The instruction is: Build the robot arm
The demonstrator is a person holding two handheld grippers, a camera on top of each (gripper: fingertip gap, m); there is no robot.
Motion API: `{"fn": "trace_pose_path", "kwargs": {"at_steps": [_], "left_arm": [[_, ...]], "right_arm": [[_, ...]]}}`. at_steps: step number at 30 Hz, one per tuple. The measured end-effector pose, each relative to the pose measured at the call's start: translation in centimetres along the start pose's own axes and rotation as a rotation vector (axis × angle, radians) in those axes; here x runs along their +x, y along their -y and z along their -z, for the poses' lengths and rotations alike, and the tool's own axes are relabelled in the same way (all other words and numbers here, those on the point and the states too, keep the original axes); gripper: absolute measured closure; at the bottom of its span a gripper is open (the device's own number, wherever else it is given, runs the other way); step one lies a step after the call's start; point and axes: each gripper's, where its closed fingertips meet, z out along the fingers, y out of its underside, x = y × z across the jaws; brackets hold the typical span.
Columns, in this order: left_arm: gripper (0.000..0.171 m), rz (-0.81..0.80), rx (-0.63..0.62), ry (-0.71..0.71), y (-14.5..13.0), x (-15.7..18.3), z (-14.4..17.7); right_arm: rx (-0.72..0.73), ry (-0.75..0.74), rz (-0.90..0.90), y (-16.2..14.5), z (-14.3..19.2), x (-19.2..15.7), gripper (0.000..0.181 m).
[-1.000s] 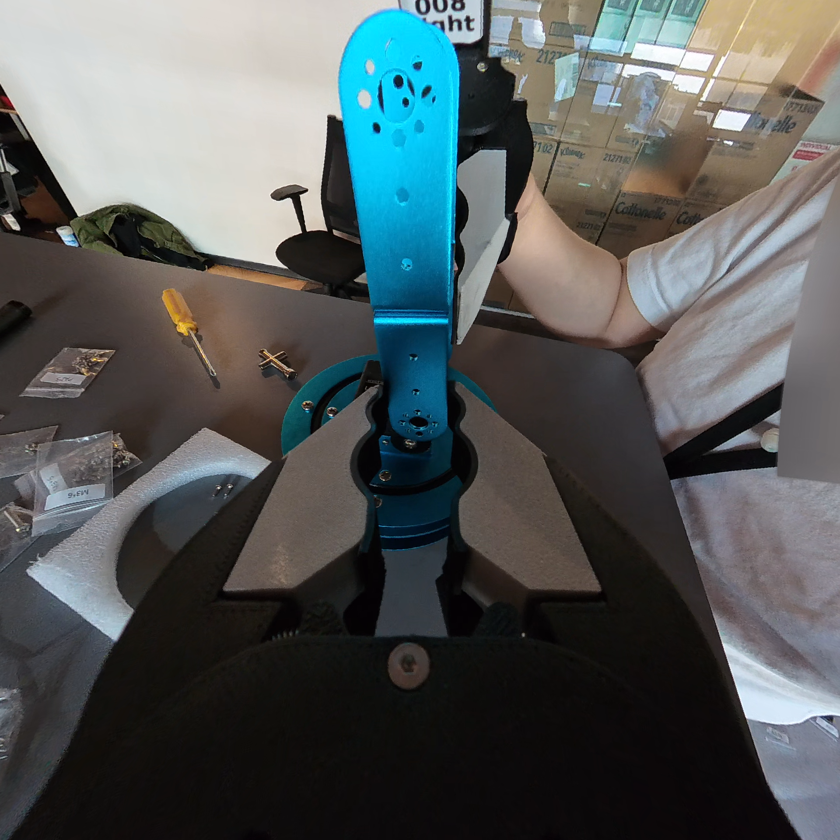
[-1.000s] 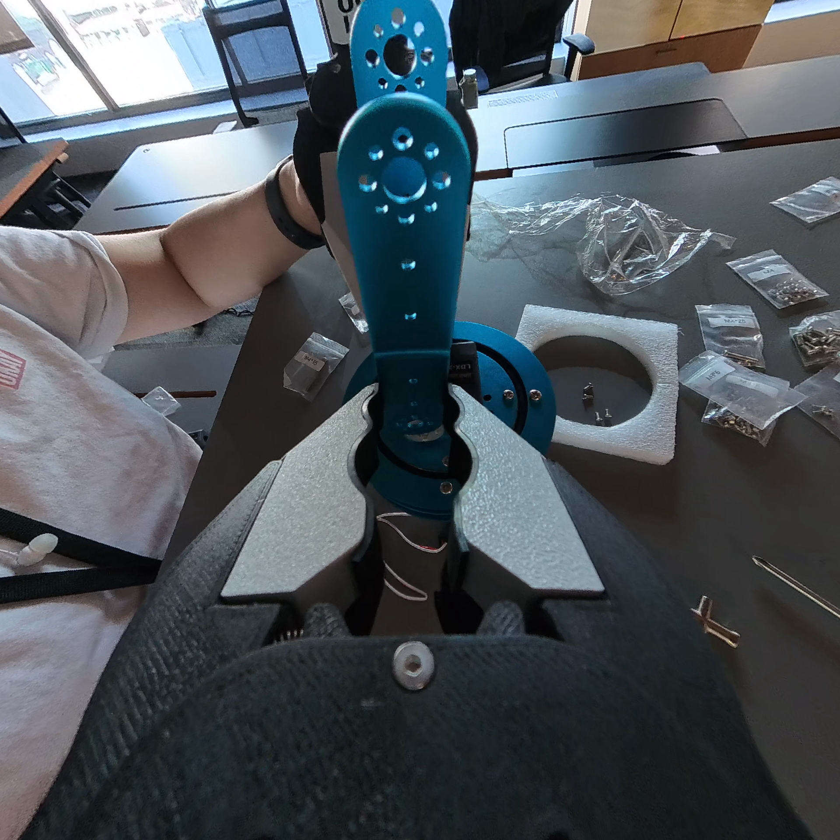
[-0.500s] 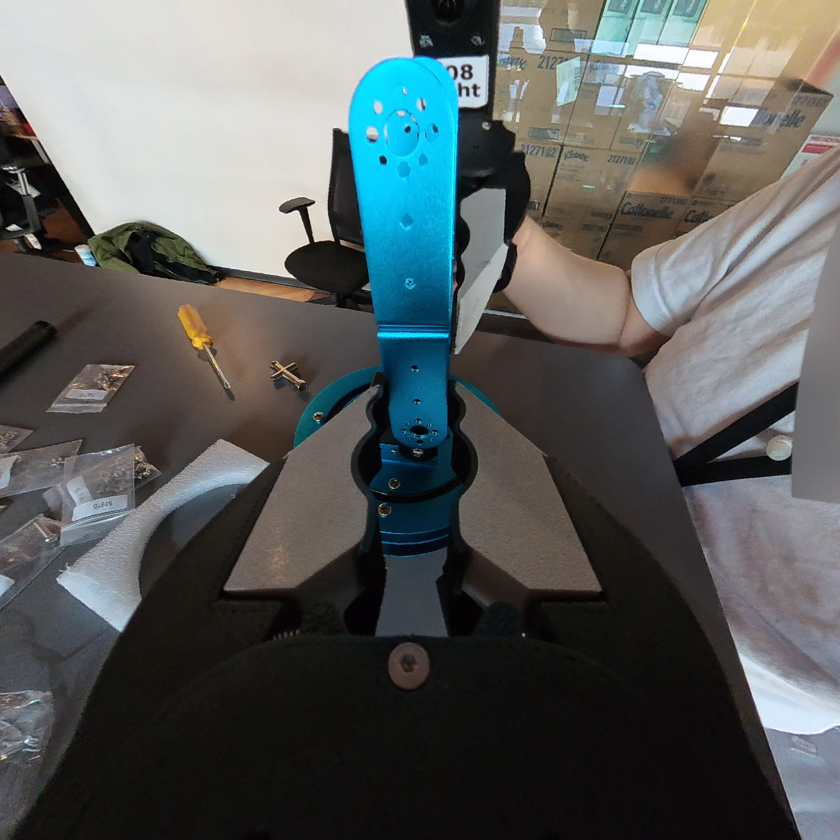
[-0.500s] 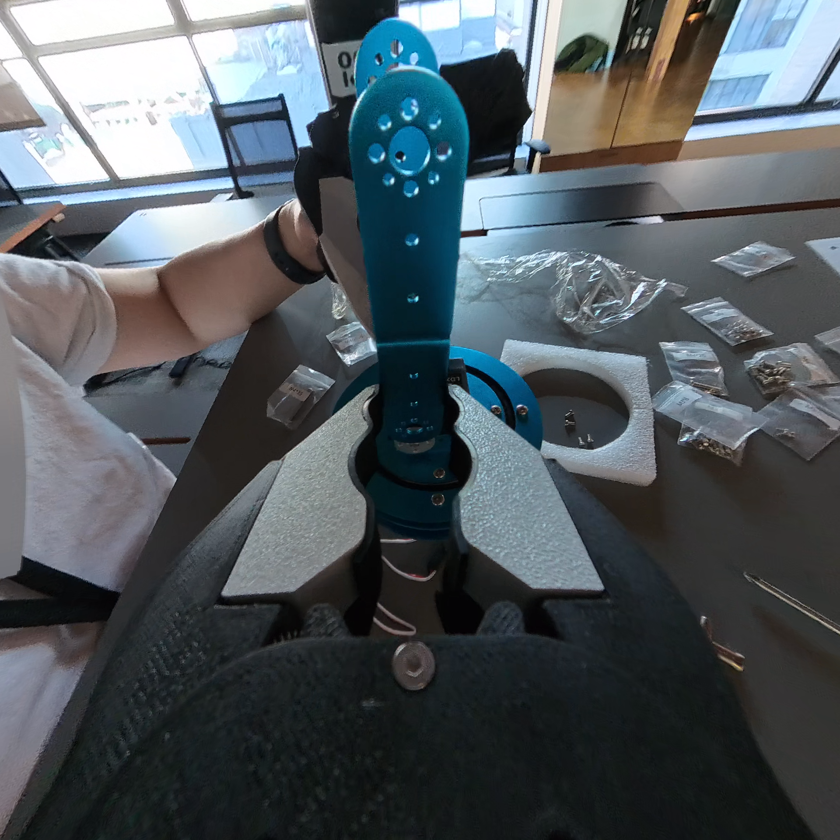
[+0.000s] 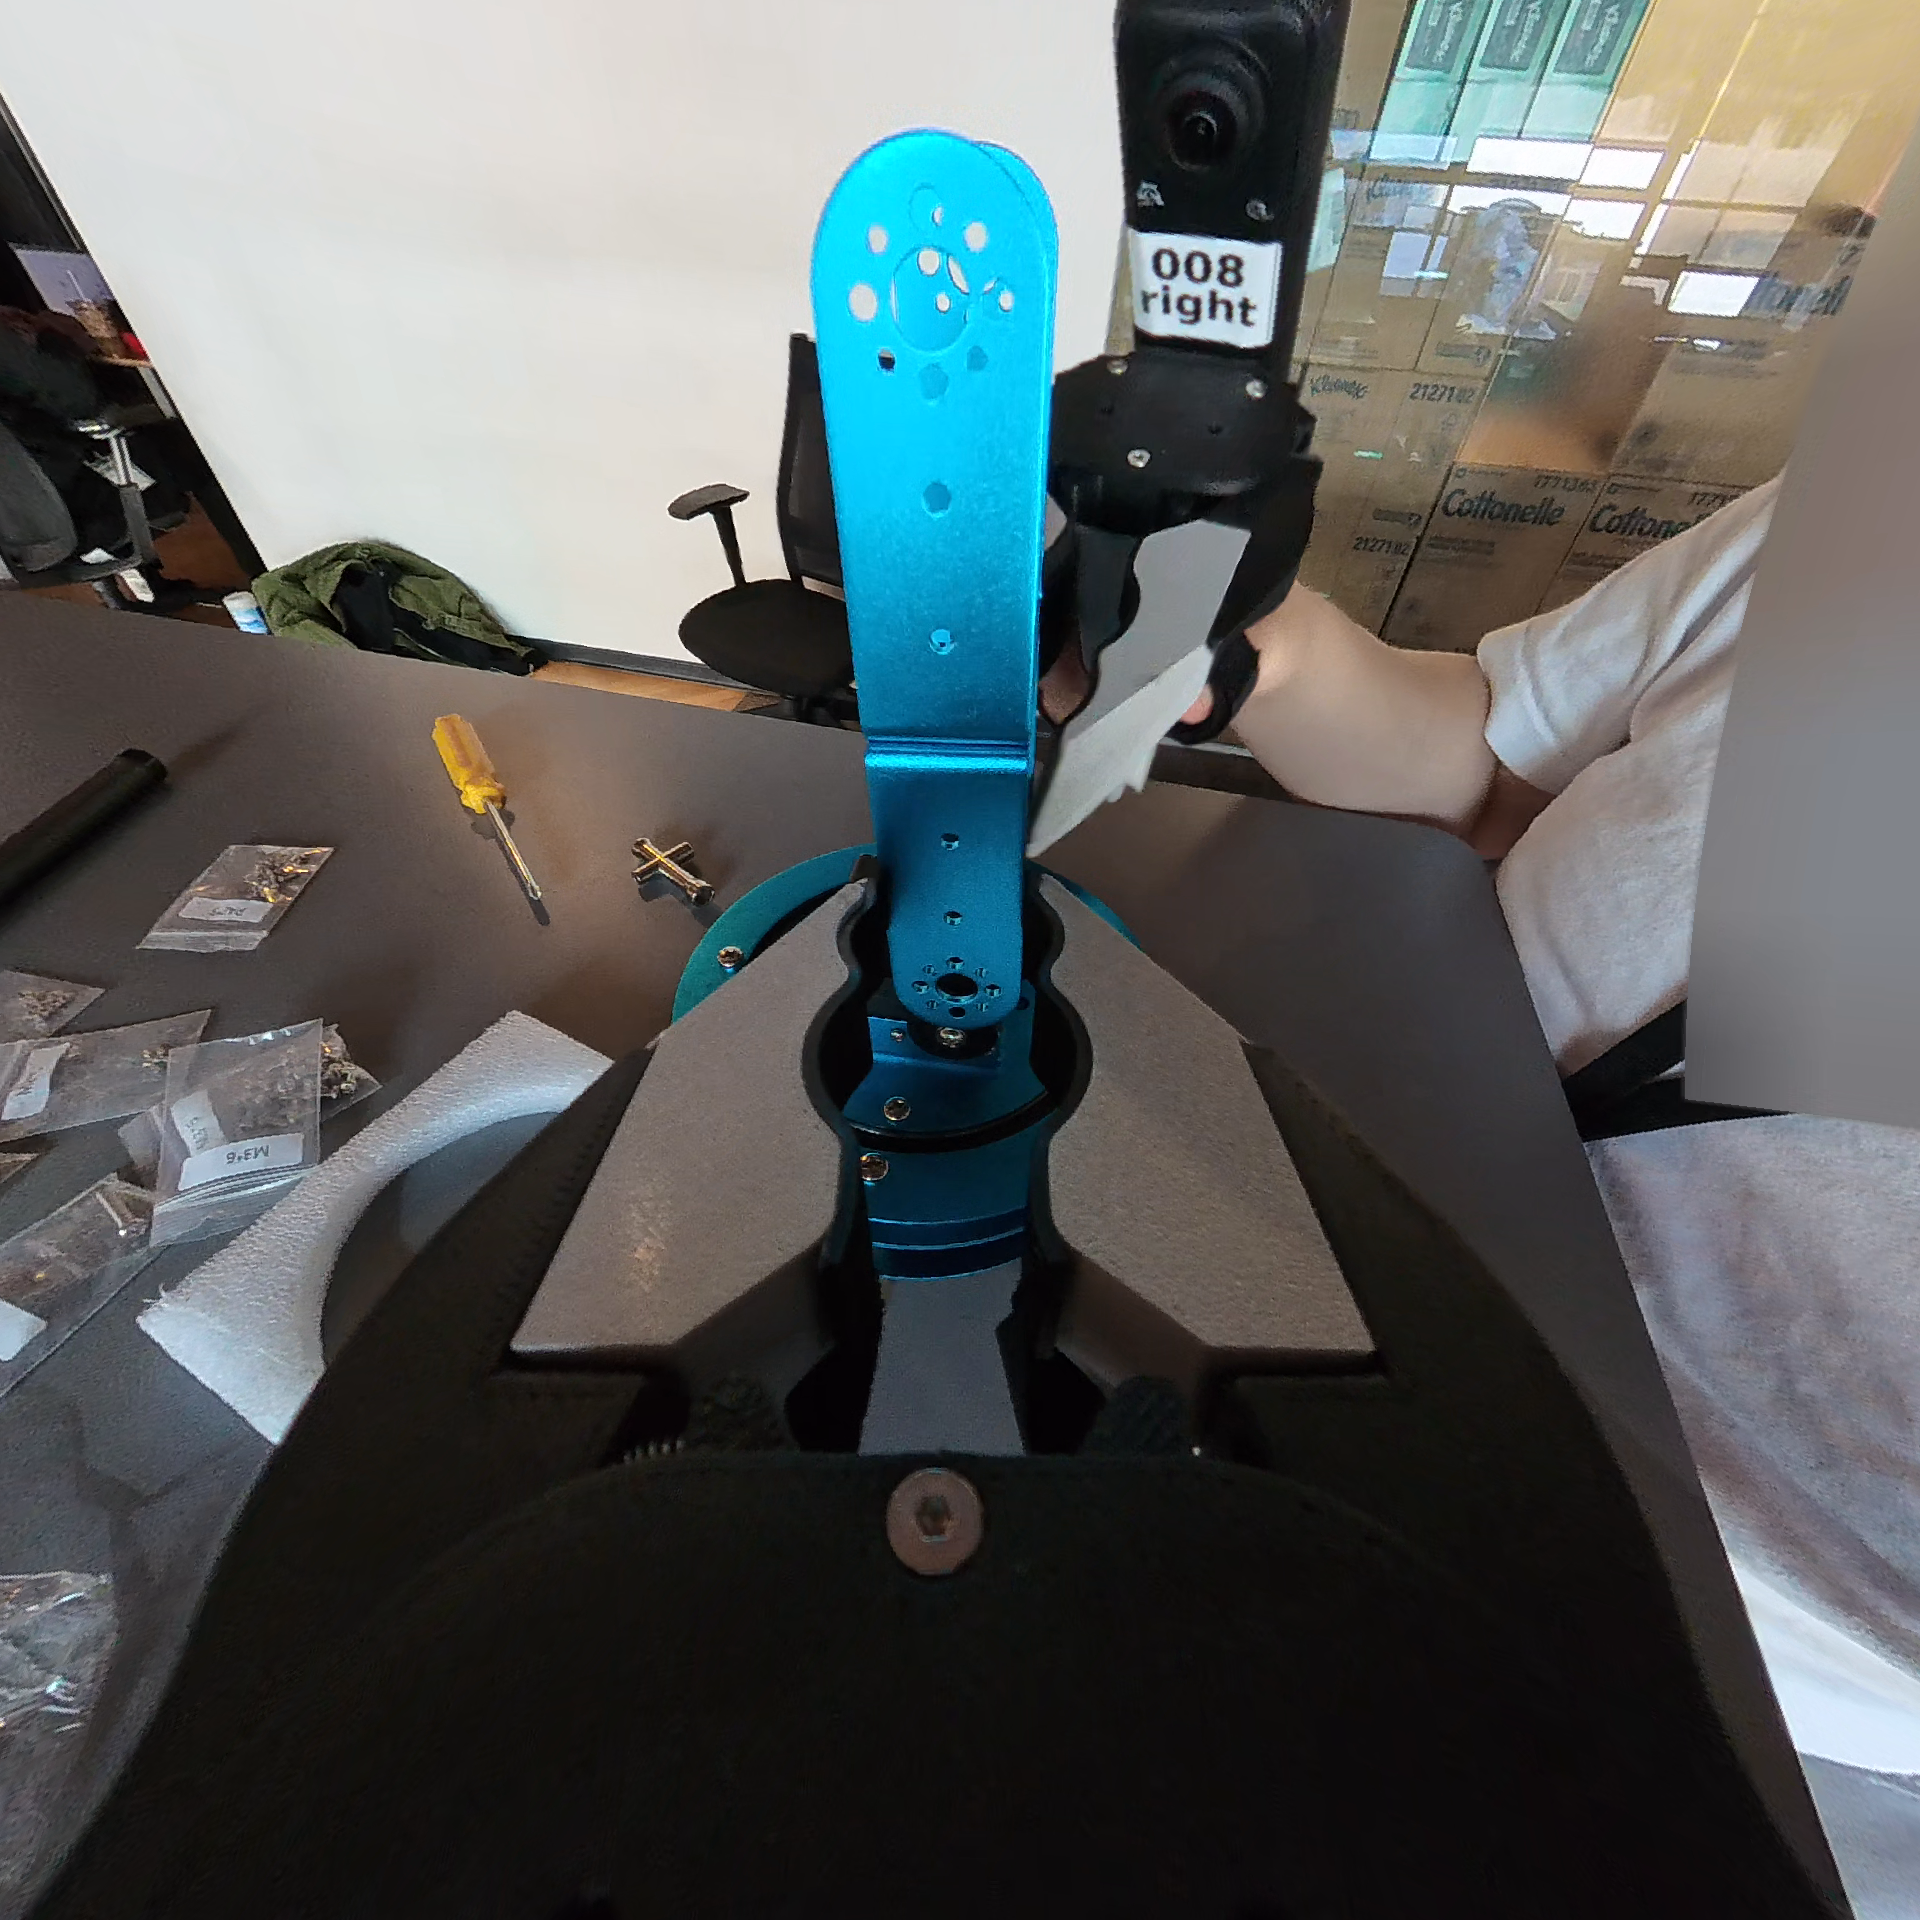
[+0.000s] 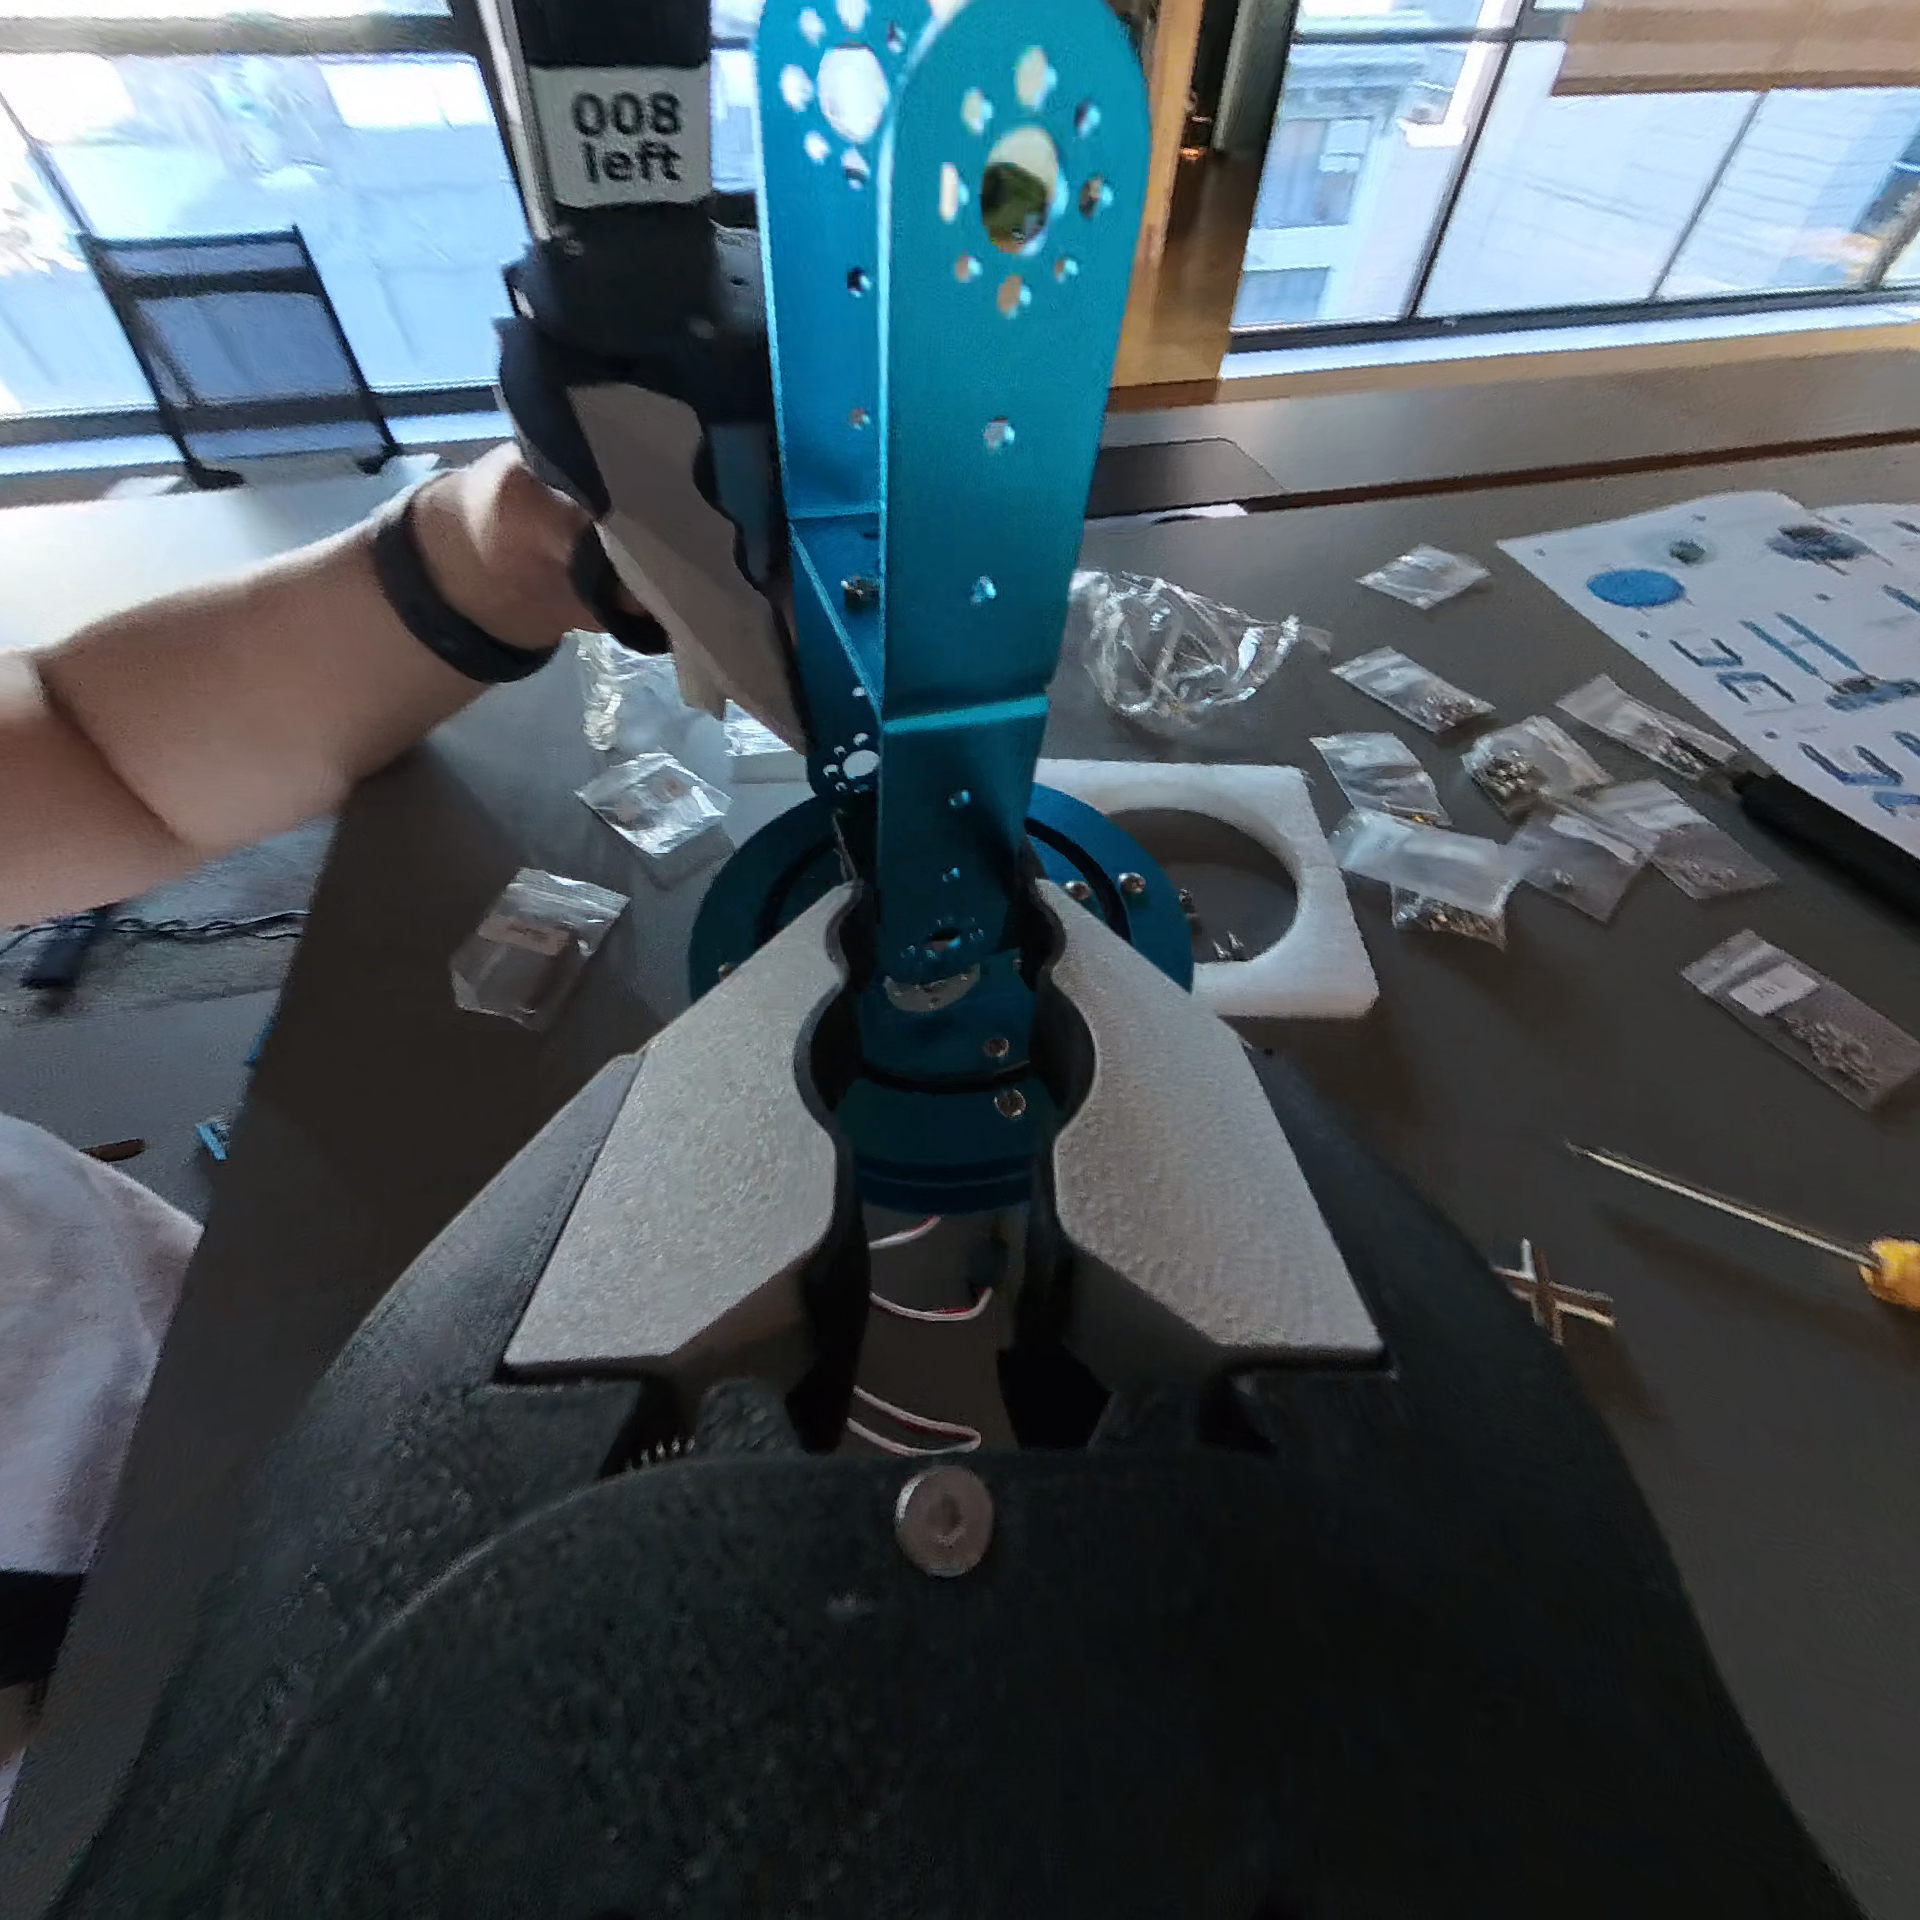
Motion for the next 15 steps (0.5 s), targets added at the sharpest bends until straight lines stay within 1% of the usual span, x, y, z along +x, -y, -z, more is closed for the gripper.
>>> {"fn": "trace_pose_path", "kwargs": {"at_steps": [1, 5, 11, 15], "left_arm": [[0.147, 0.001, 0.001, 0.002, 0.01, 0.01, 0.00], [0.147, 0.021, 0.018, 0.010, 0.02, -0.01, 0.00], [0.147, 0.056, 0.030, 0.037, 0.06, -0.03, -0.19], [0.148, 0.048, 0.022, 0.057, 0.08, -0.02, -0.34]], "right_arm": [[0.006, -0.017, -0.007, 0.00, -0.06, -0.01, 0.156], [0.030, -0.066, -0.034, 0.01, 0.06, 0.00, 0.157], [0.026, -0.096, -0.084, -0.08, 0.36, 0.12, 0.159], [0.030, -0.174, -0.126, -0.11, 0.63, 0.26, 0.161]]}}
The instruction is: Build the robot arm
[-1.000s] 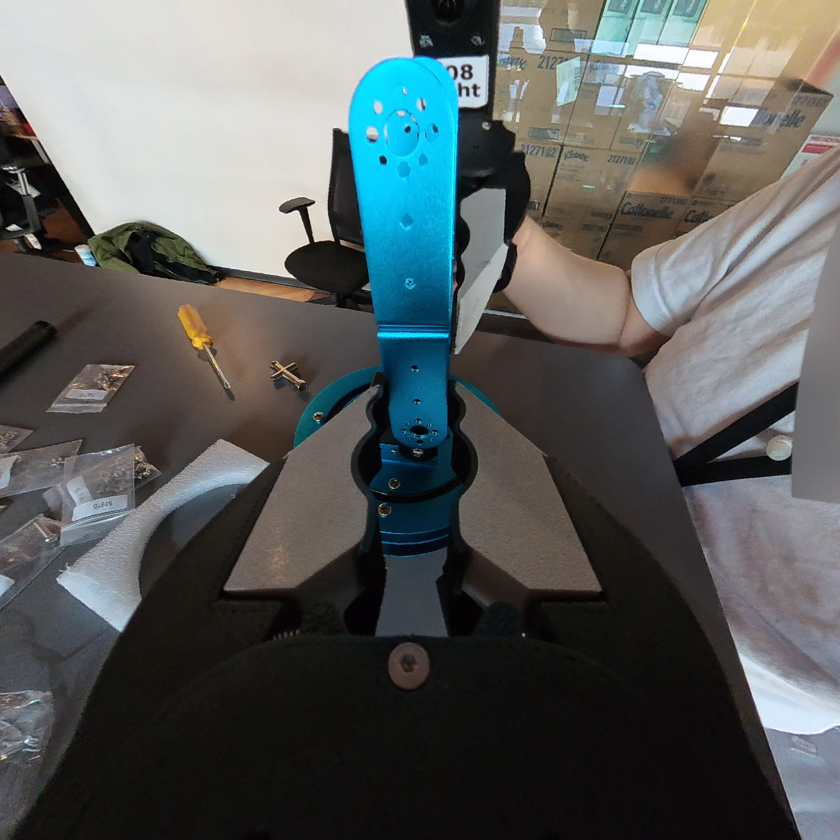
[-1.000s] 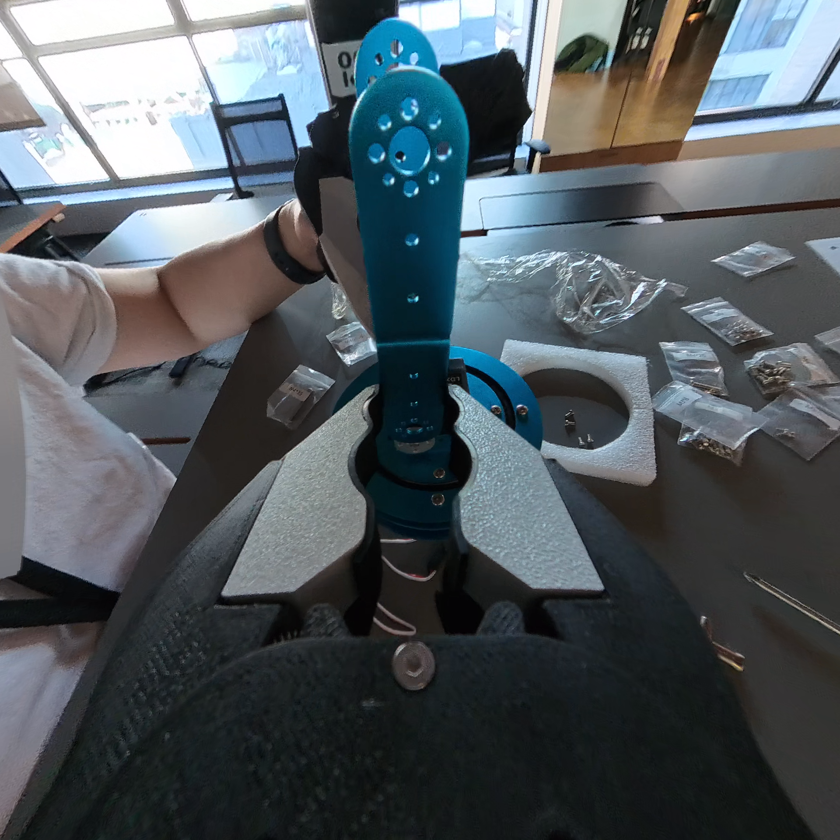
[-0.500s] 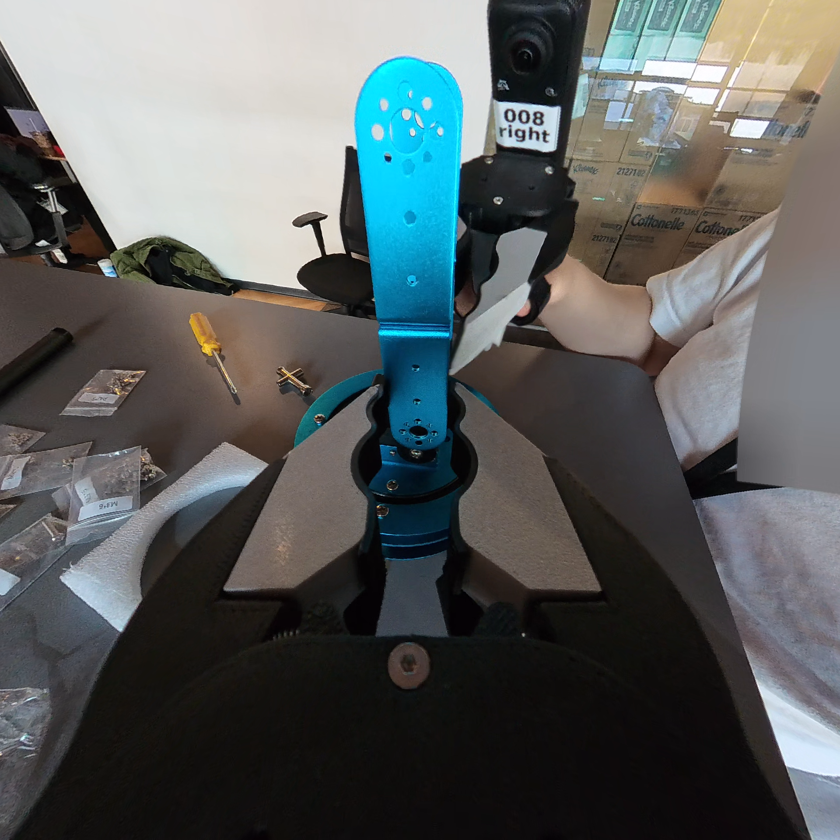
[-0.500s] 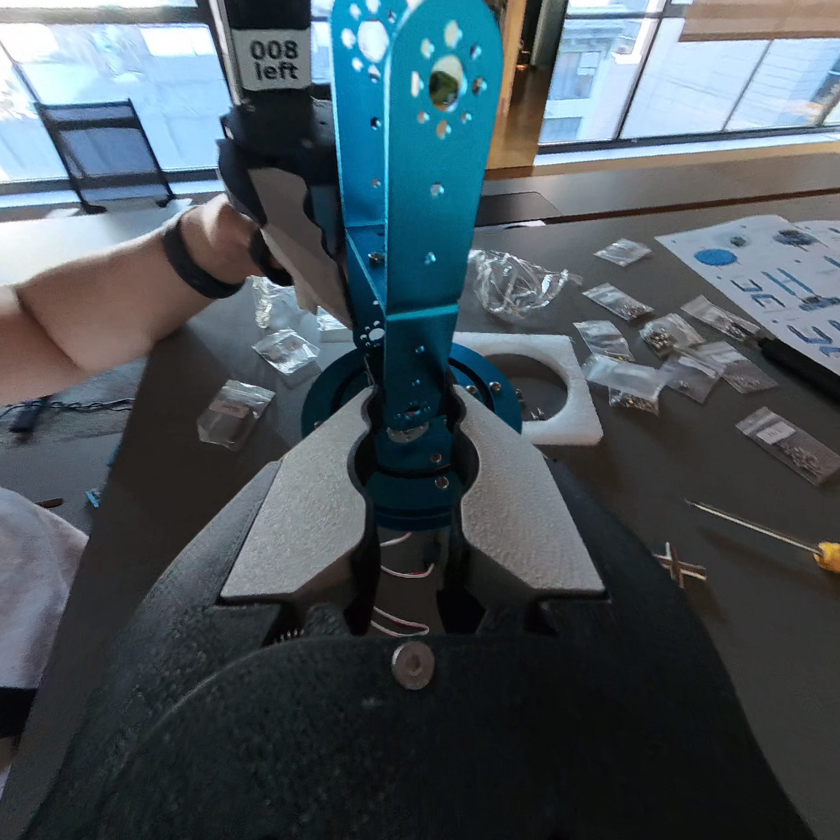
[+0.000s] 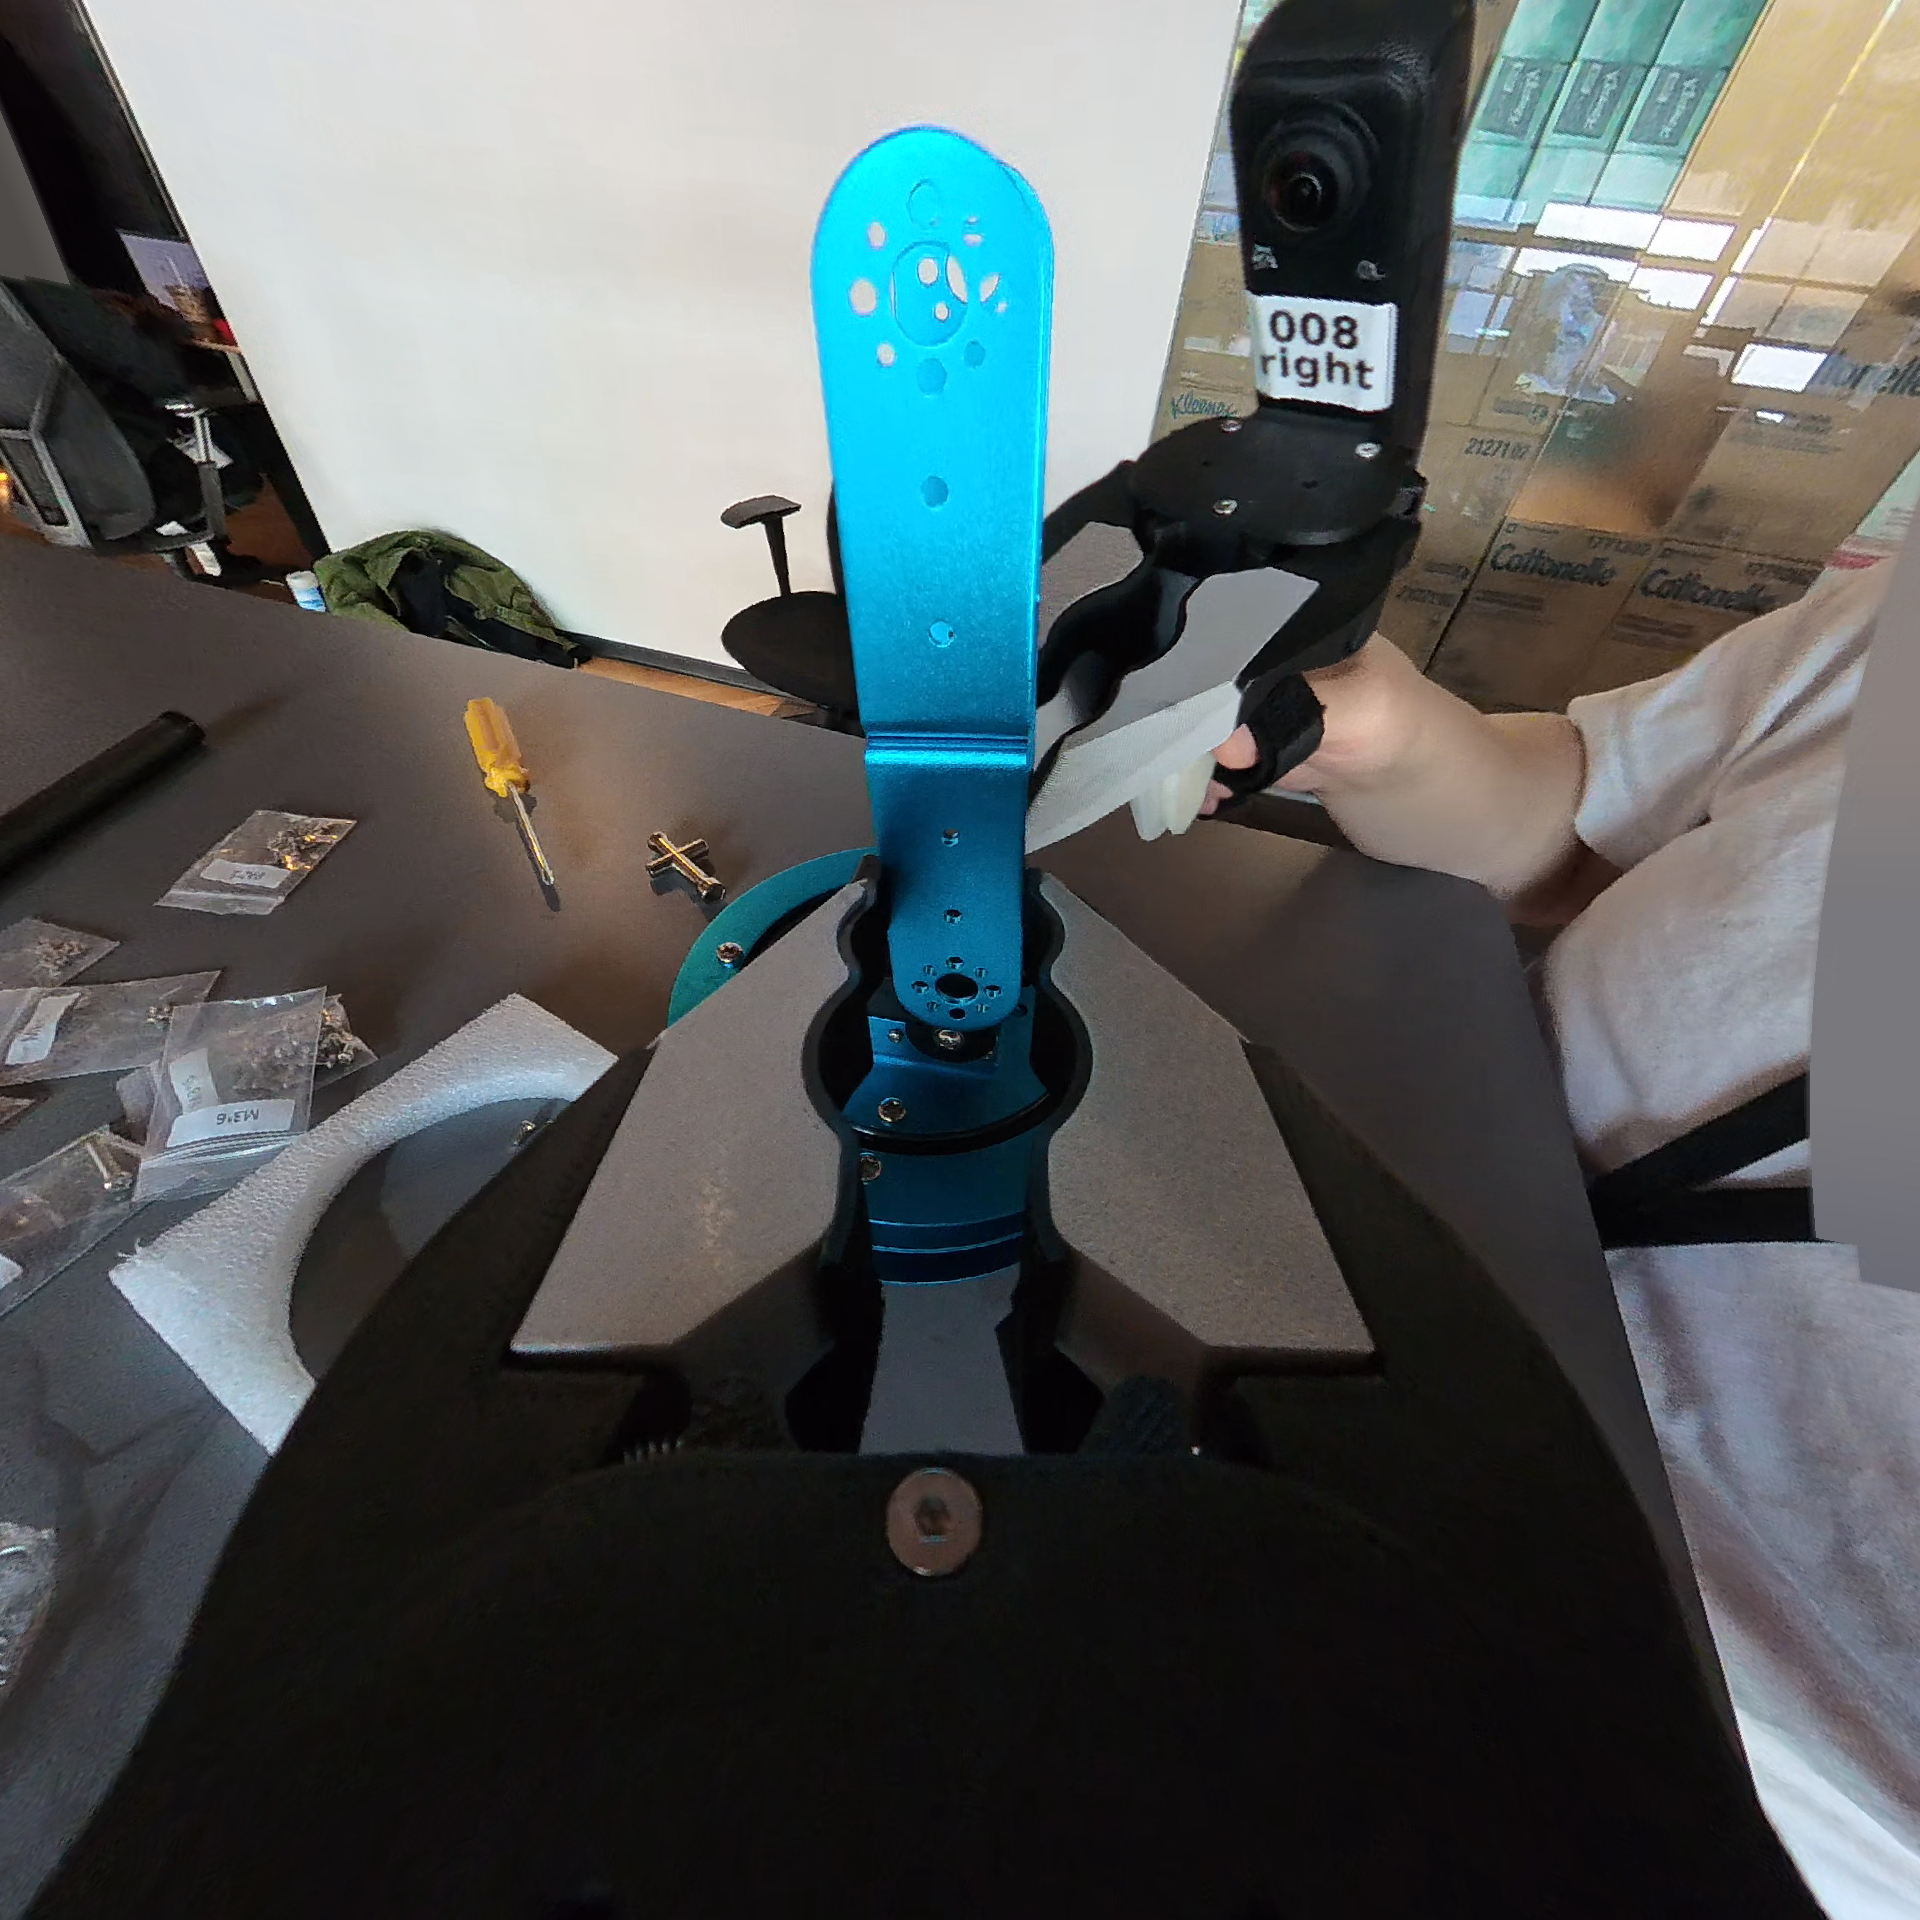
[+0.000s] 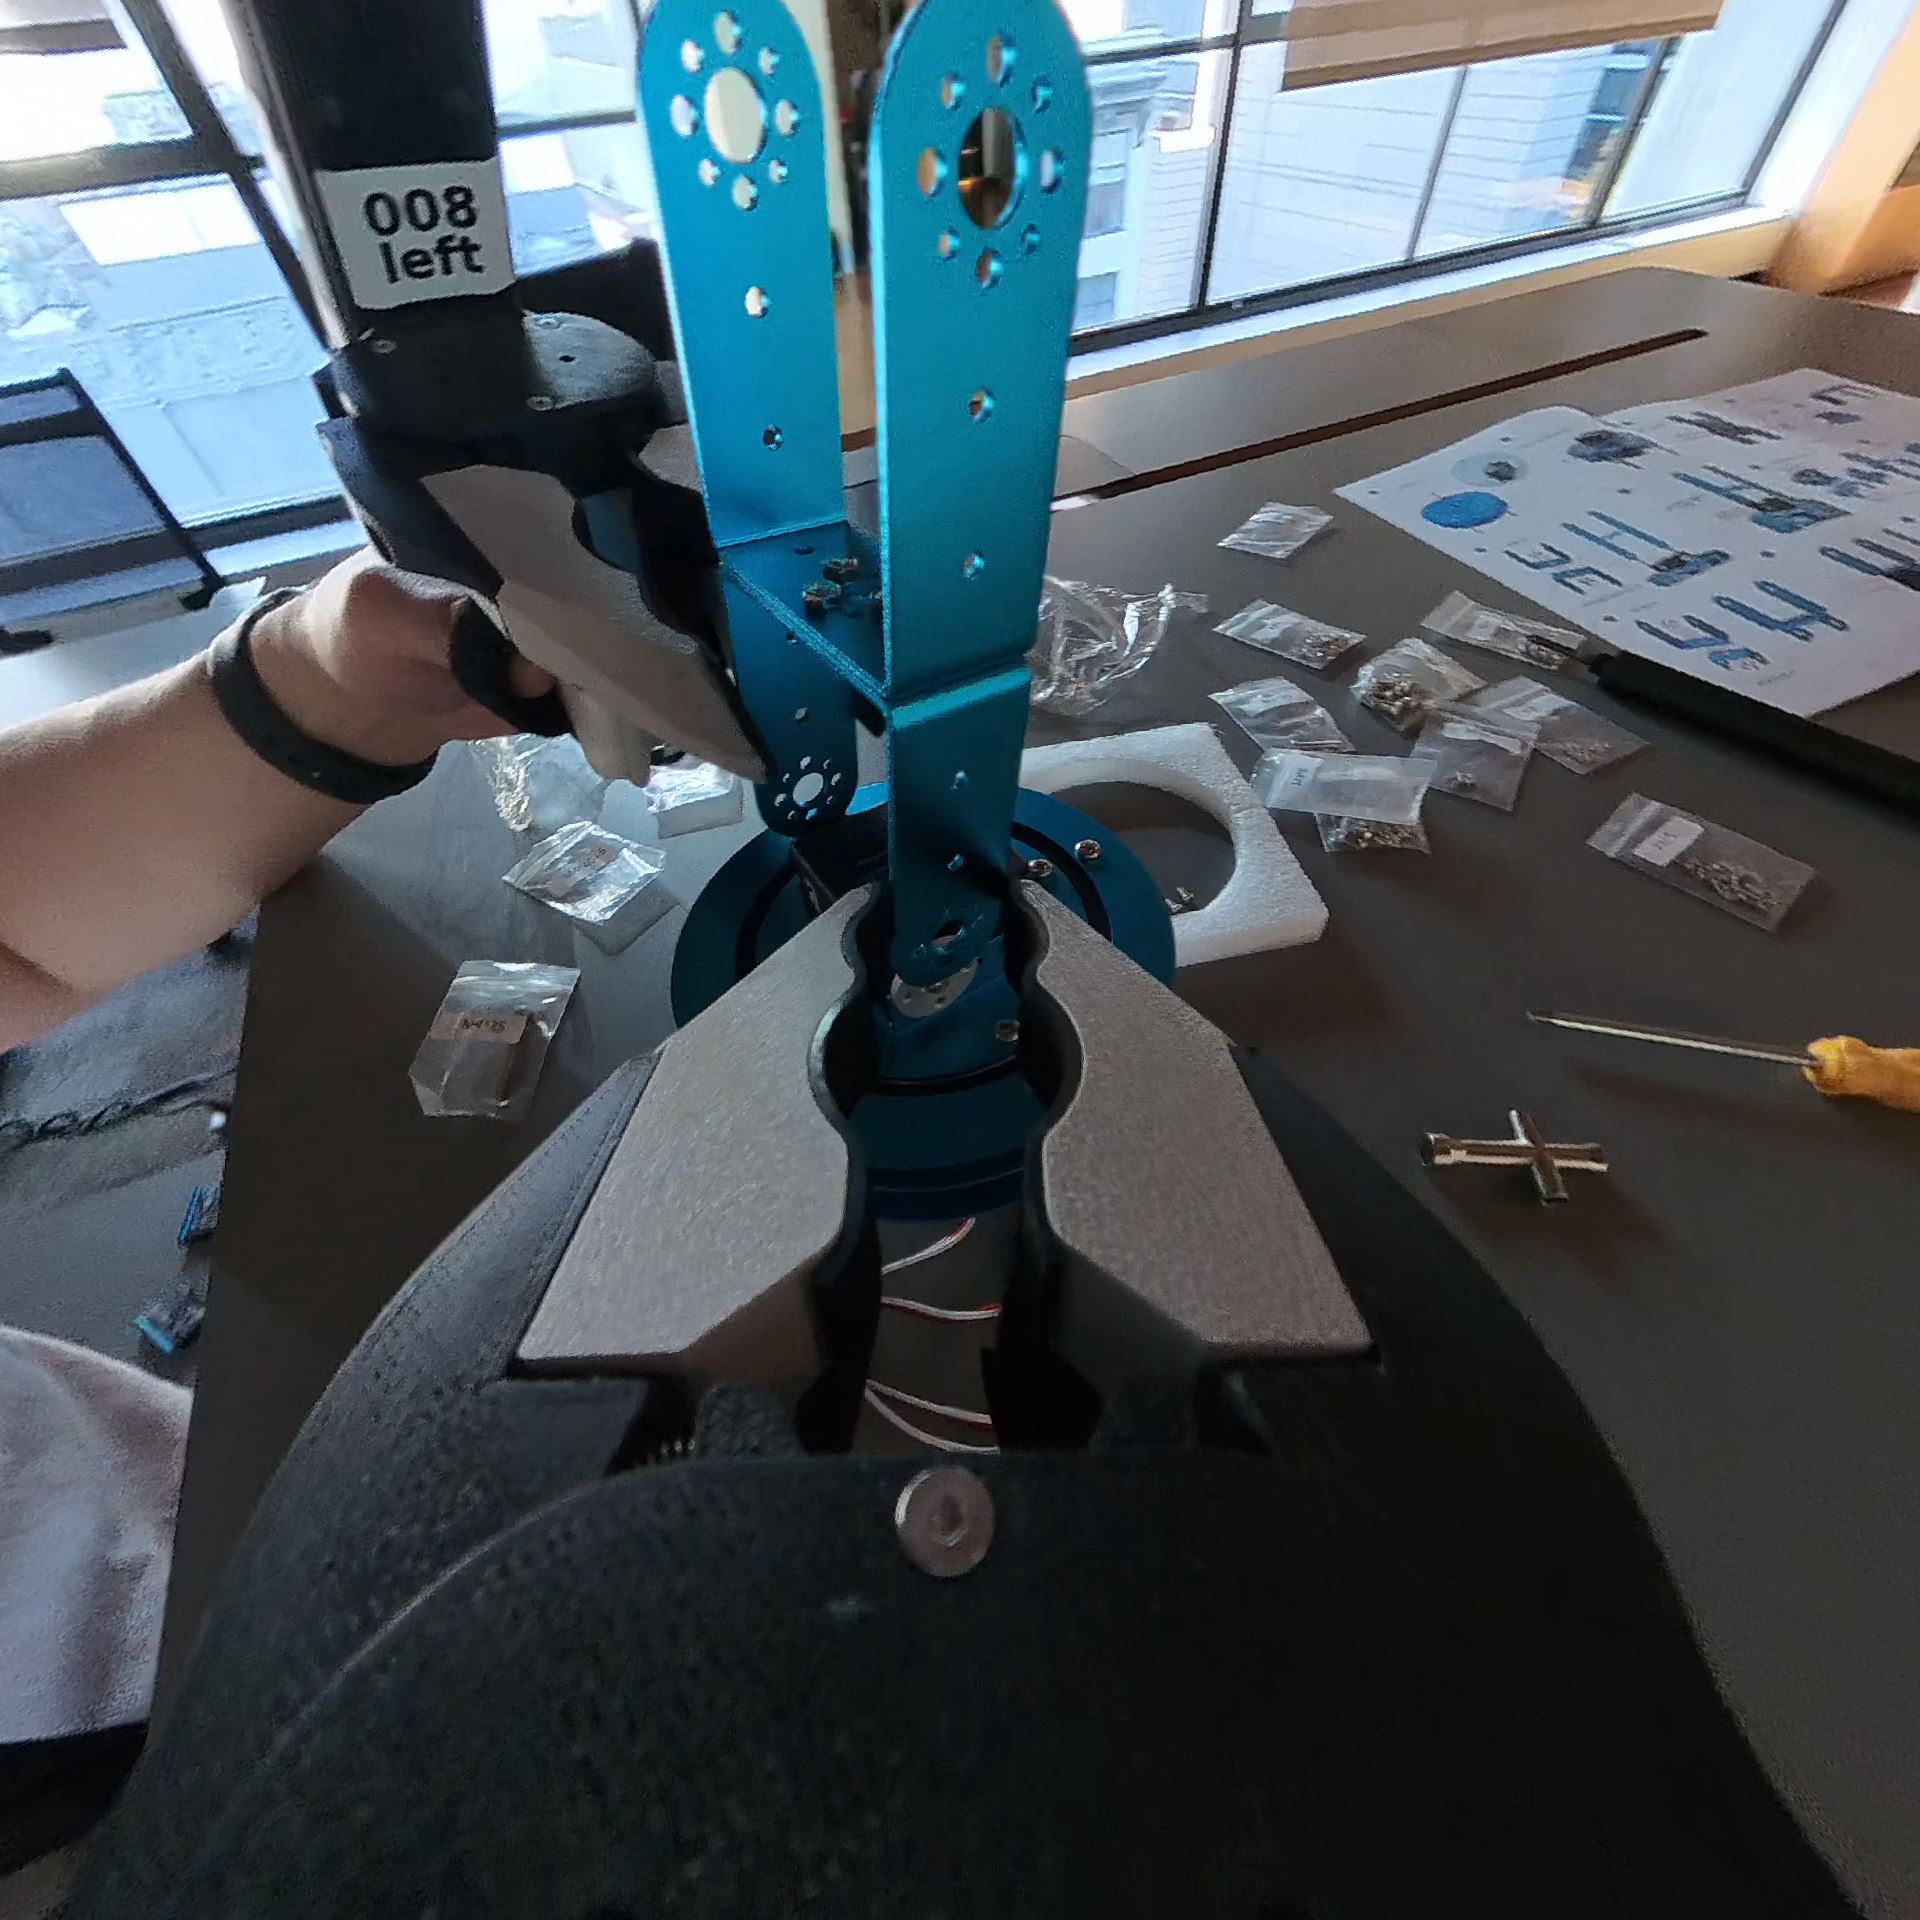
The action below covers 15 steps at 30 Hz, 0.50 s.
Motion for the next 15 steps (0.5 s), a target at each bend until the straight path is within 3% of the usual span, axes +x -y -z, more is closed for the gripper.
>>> {"fn": "trace_pose_path", "kwargs": {"at_steps": [15], "left_arm": [[0.148, -0.002, -0.010, 0.001, 0.04, -0.49, -0.17]], "right_arm": [[0.086, -0.416, -0.034, 0.29, 0.26, 0.62, 0.172]]}}
